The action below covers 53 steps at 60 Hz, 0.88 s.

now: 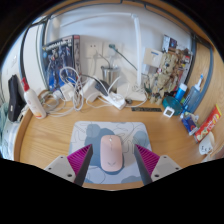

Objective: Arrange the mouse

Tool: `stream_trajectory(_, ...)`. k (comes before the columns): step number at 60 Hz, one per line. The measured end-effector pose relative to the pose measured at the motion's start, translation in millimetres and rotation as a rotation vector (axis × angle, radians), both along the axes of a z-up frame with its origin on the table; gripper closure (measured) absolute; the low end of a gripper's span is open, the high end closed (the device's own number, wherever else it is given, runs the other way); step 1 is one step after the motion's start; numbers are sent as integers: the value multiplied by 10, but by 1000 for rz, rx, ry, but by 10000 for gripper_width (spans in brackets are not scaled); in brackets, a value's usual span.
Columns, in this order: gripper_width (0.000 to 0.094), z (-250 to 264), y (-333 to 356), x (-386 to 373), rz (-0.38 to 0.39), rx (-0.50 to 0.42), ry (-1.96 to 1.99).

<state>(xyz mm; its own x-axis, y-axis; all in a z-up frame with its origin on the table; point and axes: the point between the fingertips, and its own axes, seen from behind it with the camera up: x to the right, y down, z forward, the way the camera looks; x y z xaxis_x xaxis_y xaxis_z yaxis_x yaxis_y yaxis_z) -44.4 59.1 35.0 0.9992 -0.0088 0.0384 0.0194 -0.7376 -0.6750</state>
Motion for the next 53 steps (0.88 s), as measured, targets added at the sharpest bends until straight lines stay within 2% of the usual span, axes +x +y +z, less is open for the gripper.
stream_trajectory(17,111,1378,-282,-341,6,148,48)
stream_trajectory(27,109,1979,-406,-495,25,230,51)
stream_trajectory(42,112,2299,-560,-604,34,270,76)
stream_trajectory(53,115,2212,-630,-723,38,237,105)
